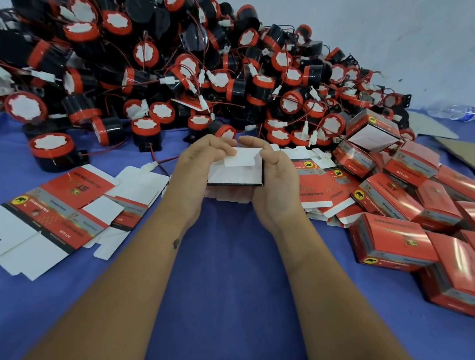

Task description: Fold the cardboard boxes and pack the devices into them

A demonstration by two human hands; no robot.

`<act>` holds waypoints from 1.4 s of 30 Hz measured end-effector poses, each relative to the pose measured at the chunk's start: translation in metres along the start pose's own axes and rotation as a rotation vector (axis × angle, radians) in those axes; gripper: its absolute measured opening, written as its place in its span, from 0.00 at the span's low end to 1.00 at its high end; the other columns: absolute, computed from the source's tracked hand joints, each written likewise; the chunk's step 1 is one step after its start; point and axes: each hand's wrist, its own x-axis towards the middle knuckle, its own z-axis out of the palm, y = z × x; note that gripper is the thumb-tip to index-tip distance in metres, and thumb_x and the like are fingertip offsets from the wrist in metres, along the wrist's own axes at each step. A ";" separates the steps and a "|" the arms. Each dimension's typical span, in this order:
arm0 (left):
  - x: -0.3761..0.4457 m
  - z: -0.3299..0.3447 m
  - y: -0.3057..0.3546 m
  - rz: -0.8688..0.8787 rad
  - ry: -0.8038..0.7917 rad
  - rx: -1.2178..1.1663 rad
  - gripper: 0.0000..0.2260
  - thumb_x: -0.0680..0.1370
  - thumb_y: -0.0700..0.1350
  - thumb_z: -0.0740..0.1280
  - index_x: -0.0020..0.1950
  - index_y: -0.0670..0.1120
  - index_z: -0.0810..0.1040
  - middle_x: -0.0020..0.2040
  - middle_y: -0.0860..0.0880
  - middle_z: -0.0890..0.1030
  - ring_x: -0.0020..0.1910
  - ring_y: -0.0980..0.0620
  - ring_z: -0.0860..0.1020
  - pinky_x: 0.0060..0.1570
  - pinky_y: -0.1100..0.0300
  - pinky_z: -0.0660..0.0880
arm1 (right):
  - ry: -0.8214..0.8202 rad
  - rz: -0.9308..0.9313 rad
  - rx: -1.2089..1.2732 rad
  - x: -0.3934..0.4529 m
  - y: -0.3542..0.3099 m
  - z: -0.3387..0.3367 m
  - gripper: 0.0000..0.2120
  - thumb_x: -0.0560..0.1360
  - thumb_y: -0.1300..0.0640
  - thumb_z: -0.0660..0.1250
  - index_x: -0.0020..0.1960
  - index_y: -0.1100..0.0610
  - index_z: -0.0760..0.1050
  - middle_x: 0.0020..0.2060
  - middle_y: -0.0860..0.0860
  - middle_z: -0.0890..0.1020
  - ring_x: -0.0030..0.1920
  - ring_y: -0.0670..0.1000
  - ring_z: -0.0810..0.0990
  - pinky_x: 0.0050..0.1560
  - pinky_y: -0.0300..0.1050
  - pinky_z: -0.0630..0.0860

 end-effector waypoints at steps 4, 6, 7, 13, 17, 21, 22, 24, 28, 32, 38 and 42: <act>0.000 0.000 -0.006 0.013 -0.008 0.046 0.15 0.76 0.41 0.61 0.56 0.60 0.78 0.60 0.54 0.81 0.56 0.57 0.79 0.50 0.61 0.78 | 0.045 0.060 -0.194 0.003 -0.003 -0.001 0.12 0.77 0.62 0.61 0.56 0.52 0.78 0.46 0.52 0.84 0.41 0.51 0.86 0.32 0.47 0.81; 0.001 -0.001 -0.010 0.003 0.021 0.023 0.18 0.82 0.40 0.60 0.65 0.60 0.72 0.61 0.57 0.80 0.57 0.59 0.79 0.49 0.66 0.77 | 0.103 0.033 -0.368 0.005 -0.003 -0.003 0.11 0.77 0.61 0.65 0.56 0.48 0.78 0.50 0.51 0.83 0.47 0.50 0.84 0.37 0.45 0.81; 0.002 -0.001 -0.011 -0.013 0.041 0.028 0.16 0.83 0.41 0.60 0.67 0.58 0.72 0.59 0.57 0.80 0.56 0.59 0.79 0.46 0.68 0.77 | 0.120 0.002 -0.456 0.005 -0.003 -0.003 0.11 0.78 0.59 0.67 0.56 0.47 0.78 0.52 0.49 0.82 0.50 0.47 0.83 0.40 0.43 0.81; 0.004 -0.009 -0.012 -0.030 0.070 0.040 0.17 0.78 0.45 0.61 0.66 0.56 0.76 0.55 0.59 0.82 0.51 0.58 0.82 0.43 0.65 0.78 | 0.148 -0.252 -0.806 0.004 0.005 0.005 0.13 0.76 0.57 0.71 0.60 0.50 0.76 0.54 0.42 0.79 0.53 0.39 0.77 0.54 0.38 0.77; 0.004 -0.012 -0.008 0.080 0.046 0.074 0.15 0.79 0.40 0.62 0.63 0.52 0.77 0.54 0.63 0.81 0.54 0.61 0.80 0.49 0.67 0.76 | 0.206 -0.362 -0.947 0.003 0.005 0.007 0.15 0.75 0.55 0.73 0.60 0.51 0.77 0.55 0.44 0.80 0.57 0.41 0.75 0.57 0.34 0.72; 0.004 -0.013 -0.007 0.176 0.041 0.137 0.13 0.80 0.37 0.64 0.59 0.53 0.78 0.56 0.60 0.82 0.59 0.57 0.79 0.55 0.61 0.77 | 0.217 -0.396 -0.972 0.003 0.001 0.008 0.14 0.75 0.56 0.72 0.60 0.50 0.77 0.55 0.43 0.80 0.57 0.39 0.75 0.52 0.24 0.66; 0.004 -0.013 -0.007 0.194 0.054 0.149 0.13 0.80 0.36 0.65 0.58 0.54 0.78 0.55 0.59 0.82 0.58 0.56 0.80 0.56 0.60 0.77 | 0.213 -0.395 -0.972 0.002 0.001 0.008 0.13 0.75 0.57 0.71 0.60 0.50 0.77 0.55 0.43 0.80 0.57 0.40 0.75 0.52 0.23 0.66; 0.003 -0.012 -0.008 0.225 0.087 0.164 0.13 0.79 0.35 0.67 0.56 0.53 0.79 0.53 0.58 0.83 0.57 0.56 0.81 0.55 0.61 0.77 | 0.212 -0.393 -0.957 0.001 0.002 0.008 0.13 0.76 0.58 0.71 0.60 0.51 0.77 0.56 0.43 0.80 0.57 0.40 0.75 0.51 0.24 0.66; 0.005 -0.013 -0.009 0.231 0.138 0.141 0.12 0.79 0.35 0.68 0.62 0.44 0.78 0.58 0.51 0.83 0.59 0.54 0.81 0.56 0.60 0.78 | 0.212 -0.365 -0.839 0.002 0.002 0.008 0.19 0.75 0.63 0.69 0.64 0.51 0.76 0.60 0.47 0.78 0.60 0.42 0.75 0.55 0.31 0.73; 0.005 -0.015 -0.009 0.189 0.138 0.110 0.16 0.79 0.35 0.68 0.67 0.42 0.76 0.63 0.47 0.81 0.62 0.52 0.79 0.61 0.54 0.78 | 0.192 -0.339 -0.770 0.002 -0.001 0.005 0.18 0.75 0.65 0.68 0.59 0.47 0.77 0.54 0.43 0.80 0.56 0.44 0.79 0.54 0.35 0.77; 0.003 -0.015 -0.006 0.159 0.124 0.108 0.20 0.74 0.30 0.71 0.65 0.44 0.78 0.60 0.48 0.82 0.59 0.54 0.81 0.57 0.56 0.79 | 0.238 -0.424 -0.848 0.002 0.002 0.008 0.16 0.74 0.66 0.68 0.55 0.46 0.75 0.47 0.37 0.79 0.50 0.41 0.79 0.49 0.34 0.77; 0.002 -0.011 -0.008 0.141 0.089 0.145 0.20 0.78 0.43 0.69 0.68 0.57 0.74 0.63 0.59 0.79 0.60 0.61 0.79 0.57 0.63 0.77 | 0.200 -0.395 -0.786 0.002 0.002 0.005 0.14 0.77 0.62 0.66 0.60 0.50 0.76 0.51 0.39 0.79 0.51 0.37 0.77 0.50 0.30 0.73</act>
